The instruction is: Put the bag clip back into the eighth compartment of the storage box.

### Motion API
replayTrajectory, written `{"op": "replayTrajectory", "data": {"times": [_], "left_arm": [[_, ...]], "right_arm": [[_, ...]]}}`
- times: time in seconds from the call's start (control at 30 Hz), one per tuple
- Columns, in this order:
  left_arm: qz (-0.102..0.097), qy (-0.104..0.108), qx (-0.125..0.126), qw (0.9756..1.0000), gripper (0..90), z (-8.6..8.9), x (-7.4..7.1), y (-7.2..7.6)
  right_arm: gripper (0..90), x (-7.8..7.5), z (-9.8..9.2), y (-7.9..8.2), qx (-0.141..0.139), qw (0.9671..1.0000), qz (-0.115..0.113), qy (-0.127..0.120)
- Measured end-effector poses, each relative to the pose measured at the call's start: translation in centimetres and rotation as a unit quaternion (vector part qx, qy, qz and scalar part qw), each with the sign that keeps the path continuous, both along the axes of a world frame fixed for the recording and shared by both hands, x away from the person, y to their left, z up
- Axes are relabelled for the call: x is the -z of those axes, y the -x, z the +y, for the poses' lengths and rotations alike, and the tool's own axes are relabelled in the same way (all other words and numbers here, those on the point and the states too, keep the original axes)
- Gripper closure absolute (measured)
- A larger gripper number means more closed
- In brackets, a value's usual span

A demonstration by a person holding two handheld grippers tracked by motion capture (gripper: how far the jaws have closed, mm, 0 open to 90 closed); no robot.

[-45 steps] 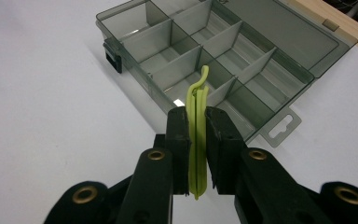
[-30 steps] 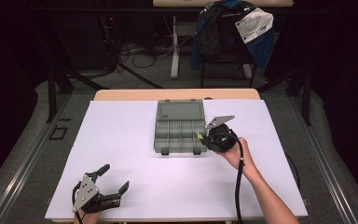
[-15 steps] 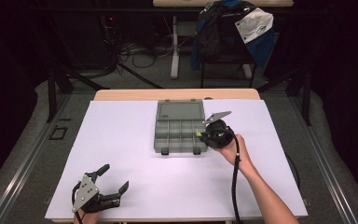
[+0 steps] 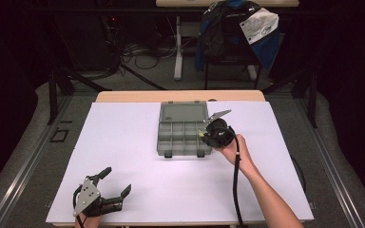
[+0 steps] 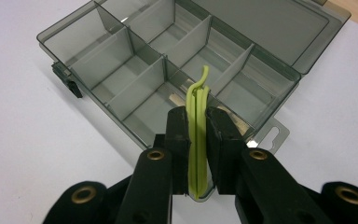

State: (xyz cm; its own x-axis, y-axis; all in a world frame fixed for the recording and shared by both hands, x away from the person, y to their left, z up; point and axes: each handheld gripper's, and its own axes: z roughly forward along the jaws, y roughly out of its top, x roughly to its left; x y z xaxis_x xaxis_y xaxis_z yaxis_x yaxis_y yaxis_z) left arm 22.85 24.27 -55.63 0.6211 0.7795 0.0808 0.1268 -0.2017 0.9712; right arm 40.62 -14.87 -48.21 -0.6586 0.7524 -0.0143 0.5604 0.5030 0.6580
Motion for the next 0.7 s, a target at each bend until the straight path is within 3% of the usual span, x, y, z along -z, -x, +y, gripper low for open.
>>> {"op": "replayTrajectory", "data": {"times": [0.37, 0.4, 0.7], "left_arm": [[0.001, -0.001, 0.001, 1.0000, 10.1, 0.0, 0.0, 0.0], [0.002, 0.000, 0.001, 1.0000, 10.1, 0.0, 0.0, 0.0], [0.001, 0.000, 0.002, 1.0000, 10.2, 0.0, 0.0, 0.0]], "right_arm": [[79.9, 0.5, 0.1, -0.8, 0.005, 0.9997, 0.017, 0.016], [79.9, 0.7, 0.2, -0.8, 0.007, 0.9998, 0.014, 0.008], [79.8, 1.1, 0.3, -1.2, 0.010, 0.9996, 0.024, 0.015]]}}
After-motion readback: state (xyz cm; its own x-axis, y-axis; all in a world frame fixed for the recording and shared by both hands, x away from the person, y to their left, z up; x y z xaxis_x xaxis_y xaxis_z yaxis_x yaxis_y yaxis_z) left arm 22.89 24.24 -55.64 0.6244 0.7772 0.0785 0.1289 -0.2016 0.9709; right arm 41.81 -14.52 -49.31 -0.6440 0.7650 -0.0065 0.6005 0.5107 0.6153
